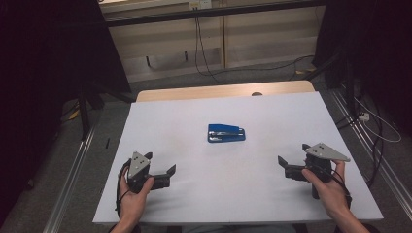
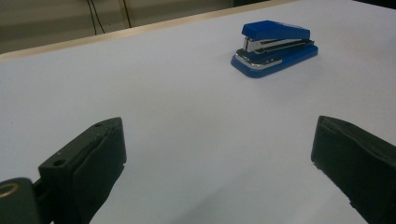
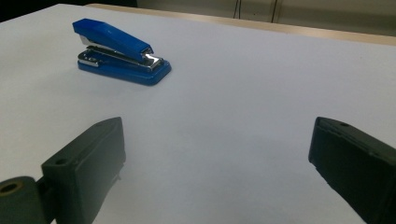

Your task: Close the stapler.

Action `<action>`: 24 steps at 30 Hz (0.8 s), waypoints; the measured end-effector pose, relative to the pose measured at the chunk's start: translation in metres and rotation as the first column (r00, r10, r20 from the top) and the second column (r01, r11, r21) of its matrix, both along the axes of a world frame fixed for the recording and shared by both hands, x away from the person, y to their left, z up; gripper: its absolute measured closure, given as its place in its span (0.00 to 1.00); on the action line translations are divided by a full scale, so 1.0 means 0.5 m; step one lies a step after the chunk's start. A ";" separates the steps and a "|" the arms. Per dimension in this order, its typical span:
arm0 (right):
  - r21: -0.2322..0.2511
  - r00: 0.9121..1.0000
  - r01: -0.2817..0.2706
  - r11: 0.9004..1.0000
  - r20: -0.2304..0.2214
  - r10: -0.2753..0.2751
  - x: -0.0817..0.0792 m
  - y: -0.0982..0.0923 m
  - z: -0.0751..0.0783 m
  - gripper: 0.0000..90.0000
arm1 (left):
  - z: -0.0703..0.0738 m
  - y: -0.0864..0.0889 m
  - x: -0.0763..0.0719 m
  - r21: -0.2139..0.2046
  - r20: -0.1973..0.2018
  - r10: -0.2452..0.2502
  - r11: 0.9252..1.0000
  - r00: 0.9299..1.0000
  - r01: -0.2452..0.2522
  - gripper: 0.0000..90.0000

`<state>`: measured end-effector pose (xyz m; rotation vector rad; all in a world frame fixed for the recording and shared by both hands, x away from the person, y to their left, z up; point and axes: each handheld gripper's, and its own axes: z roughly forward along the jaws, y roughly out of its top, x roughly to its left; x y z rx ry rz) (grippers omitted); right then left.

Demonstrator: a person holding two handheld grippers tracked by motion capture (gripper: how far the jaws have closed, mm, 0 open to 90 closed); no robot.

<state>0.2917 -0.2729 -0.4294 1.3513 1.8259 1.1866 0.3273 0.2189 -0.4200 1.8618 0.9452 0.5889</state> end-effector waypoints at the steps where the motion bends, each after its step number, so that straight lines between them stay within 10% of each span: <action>1: 0.001 1.000 -0.004 1.000 -0.002 0.004 -0.004 -0.002 -0.002 0.04 | -0.001 0.002 -0.003 0.000 -0.004 0.000 1.000 1.000 0.000 0.04; 24: 0.024 0.996 0.039 0.999 0.075 -0.041 -0.025 -0.002 -0.009 0.04 | -0.002 0.011 -0.021 -0.022 0.000 0.007 1.000 1.000 -0.007 0.04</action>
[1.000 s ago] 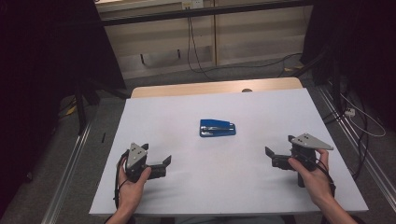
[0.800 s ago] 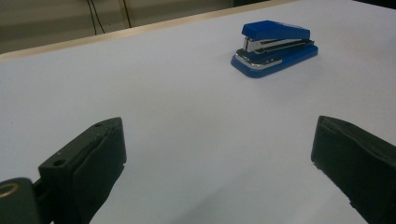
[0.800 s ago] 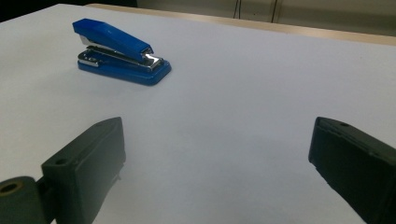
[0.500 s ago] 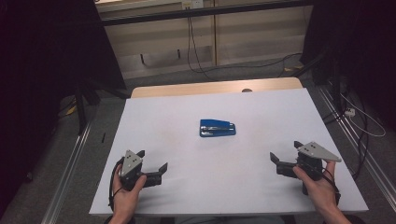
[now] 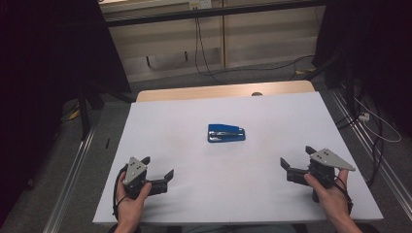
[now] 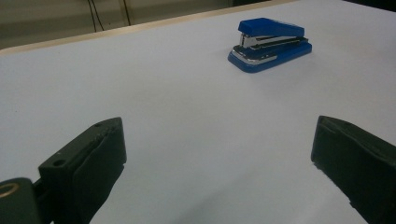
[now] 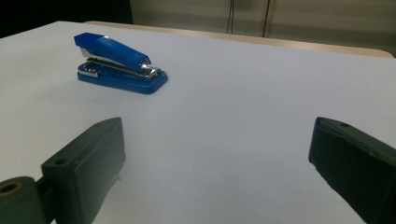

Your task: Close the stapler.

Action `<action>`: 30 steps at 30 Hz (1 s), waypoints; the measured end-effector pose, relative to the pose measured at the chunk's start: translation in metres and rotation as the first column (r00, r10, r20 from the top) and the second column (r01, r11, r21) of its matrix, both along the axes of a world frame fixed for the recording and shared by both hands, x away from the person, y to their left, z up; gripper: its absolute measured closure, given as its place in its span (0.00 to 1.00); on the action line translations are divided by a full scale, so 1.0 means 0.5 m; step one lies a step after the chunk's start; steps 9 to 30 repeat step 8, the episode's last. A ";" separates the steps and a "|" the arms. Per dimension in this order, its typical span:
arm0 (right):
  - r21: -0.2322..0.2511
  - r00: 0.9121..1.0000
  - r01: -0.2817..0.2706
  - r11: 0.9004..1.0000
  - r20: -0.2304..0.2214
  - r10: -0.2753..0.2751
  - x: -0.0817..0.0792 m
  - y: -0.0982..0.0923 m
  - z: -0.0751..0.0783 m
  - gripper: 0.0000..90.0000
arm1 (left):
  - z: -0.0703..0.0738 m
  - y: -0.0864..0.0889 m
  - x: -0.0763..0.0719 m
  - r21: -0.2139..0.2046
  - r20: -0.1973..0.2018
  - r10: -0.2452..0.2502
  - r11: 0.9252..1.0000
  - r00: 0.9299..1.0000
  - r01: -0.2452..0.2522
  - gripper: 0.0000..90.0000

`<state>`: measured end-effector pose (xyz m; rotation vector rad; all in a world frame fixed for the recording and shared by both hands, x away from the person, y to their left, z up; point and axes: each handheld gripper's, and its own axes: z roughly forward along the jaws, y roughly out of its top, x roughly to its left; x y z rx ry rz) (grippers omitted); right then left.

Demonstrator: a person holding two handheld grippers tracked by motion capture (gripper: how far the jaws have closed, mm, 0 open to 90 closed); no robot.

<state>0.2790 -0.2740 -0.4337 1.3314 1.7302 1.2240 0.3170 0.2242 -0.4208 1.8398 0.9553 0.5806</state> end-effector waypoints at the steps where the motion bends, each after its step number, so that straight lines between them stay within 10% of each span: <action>1: 0.005 1.000 -0.005 1.000 -0.003 0.005 0.001 0.000 -0.001 0.04 | 0.000 0.000 0.001 0.000 0.000 0.003 1.000 1.000 -0.003 0.04; 30: 0.007 1.000 -0.010 1.000 -0.003 0.010 0.005 0.000 -0.001 0.04 | -0.002 -0.003 0.004 0.002 -0.010 -0.019 1.000 1.000 0.019 0.04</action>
